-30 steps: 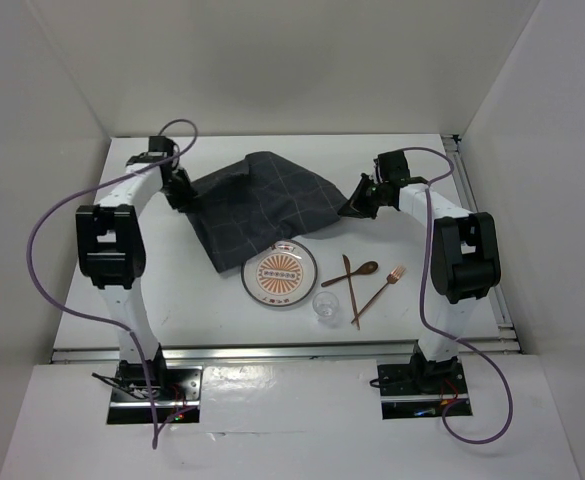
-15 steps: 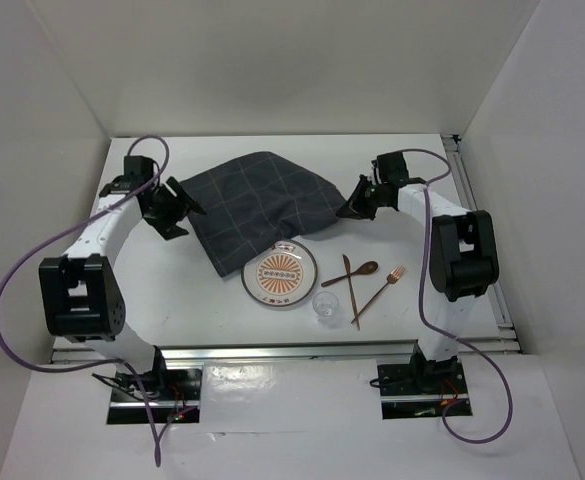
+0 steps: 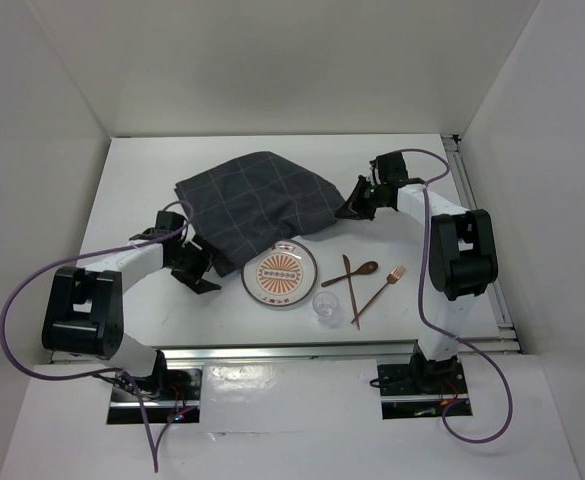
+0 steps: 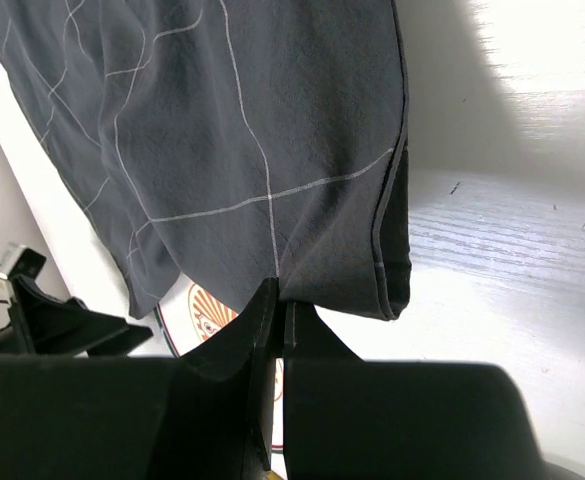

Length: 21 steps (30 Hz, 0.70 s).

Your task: Set the dinner table for one person

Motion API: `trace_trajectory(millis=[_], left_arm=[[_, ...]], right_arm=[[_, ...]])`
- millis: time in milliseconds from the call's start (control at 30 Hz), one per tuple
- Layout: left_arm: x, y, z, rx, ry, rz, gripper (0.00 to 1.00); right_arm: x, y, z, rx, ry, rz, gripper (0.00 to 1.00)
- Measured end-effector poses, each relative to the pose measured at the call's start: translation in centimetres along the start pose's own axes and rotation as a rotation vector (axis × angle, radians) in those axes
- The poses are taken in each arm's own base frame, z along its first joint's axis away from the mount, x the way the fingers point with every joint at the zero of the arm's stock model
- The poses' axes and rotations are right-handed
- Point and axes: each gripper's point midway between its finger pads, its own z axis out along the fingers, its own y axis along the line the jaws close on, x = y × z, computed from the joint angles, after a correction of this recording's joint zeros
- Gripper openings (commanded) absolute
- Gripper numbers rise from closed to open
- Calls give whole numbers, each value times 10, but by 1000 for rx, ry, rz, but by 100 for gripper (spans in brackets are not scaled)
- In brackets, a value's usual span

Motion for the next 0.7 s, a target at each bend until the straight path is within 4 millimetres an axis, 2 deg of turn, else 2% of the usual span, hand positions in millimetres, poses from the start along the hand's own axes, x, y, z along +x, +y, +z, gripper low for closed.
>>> trace_trajectory(millis=[100, 233, 333, 467, 500, 633, 700], left_arm=[[-6, -13, 2, 42, -28, -4, 79], [-14, -17, 9, 49, -56, -20, 76], [-17, -13, 17, 27, -62, -31, 65], [-19, -9, 22, 5, -66, -55, 23], [-20, -9, 22, 3, -69, -54, 0], [-35, -27, 11, 19, -96, -38, 0], [-55, -54, -3, 61, -131, -5, 0]], right_arm=[[0, 1, 0, -4, 2, -1, 0], [1, 2, 0, -9, 5, -1, 0], [1, 2, 0, -10, 5, -1, 0], [1, 2, 0, -11, 6, -1, 0], [1, 2, 0, -12, 7, -1, 0], [-1, 4, -1, -14, 4, -3, 0], [-8, 9, -1, -23, -6, -11, 0]])
